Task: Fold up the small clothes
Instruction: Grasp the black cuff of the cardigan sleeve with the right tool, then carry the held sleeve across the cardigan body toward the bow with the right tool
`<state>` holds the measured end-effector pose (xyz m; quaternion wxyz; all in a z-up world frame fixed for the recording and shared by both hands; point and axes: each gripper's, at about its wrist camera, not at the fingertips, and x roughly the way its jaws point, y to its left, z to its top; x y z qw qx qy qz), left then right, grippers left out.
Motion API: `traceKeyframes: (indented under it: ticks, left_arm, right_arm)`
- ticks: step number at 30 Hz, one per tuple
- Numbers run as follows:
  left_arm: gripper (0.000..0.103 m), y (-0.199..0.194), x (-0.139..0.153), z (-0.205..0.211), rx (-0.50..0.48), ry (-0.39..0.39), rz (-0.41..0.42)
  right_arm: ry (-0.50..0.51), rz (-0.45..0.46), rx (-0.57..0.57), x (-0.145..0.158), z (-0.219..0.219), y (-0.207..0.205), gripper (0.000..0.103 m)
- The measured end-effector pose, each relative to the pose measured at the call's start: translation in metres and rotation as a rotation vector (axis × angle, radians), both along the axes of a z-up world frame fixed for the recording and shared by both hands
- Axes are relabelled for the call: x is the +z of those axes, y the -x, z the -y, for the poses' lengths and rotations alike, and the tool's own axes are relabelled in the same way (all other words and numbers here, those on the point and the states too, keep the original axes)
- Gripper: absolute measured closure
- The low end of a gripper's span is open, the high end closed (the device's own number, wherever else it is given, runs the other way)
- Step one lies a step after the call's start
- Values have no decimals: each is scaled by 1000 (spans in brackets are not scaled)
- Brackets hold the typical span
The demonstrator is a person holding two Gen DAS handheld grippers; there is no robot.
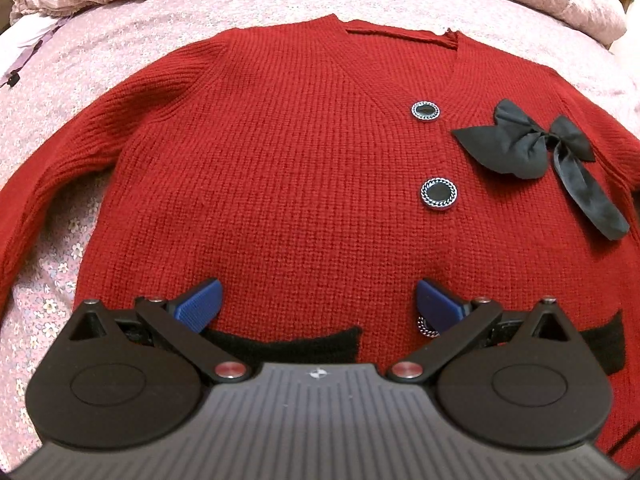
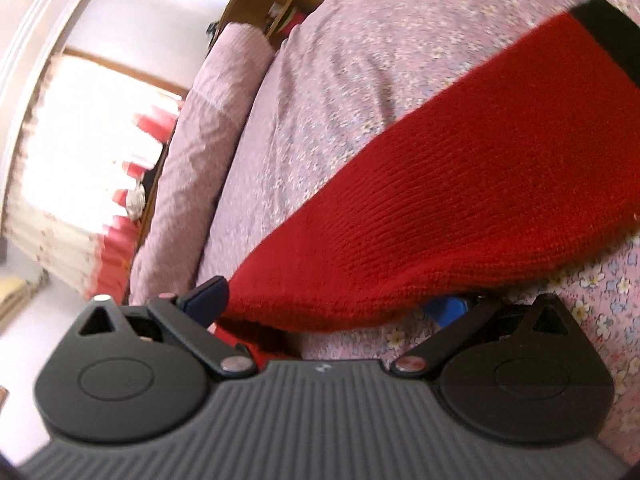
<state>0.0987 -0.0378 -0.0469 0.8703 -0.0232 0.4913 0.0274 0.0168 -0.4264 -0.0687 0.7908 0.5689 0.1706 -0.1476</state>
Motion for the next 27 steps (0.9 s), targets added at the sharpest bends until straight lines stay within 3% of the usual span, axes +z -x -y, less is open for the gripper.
traceKeyframes:
  ticks: [8,12,17,20,23,25,27]
  left_arm:
    - [0,2,0,0,-5,-6,7]
    - [0,5,2,1,-9,-20,15]
    - [0,8,5,-2,-21,-27,12]
    - [0,9,7,-4,-23,-26,12]
    - [0,11,9,-6,-29,-23,17]
    - [0,13,12,-7,-33,-19,24]
    - [0,13,14,-7,-39,-15,31]
  right_arm:
    - [-1,47,12,-6,2,5,1]
    - [-44,22,-60,-4,4,11,16]
    - [16,-4,-96,2,4,13,27]
    - [54,-33,-109,4,10,16,38]
    - [131,-57,-106,12,14,14,57]
    - [188,-58,-95,19,15,12,78]
    - [251,-40,-77,29,15,11,83]
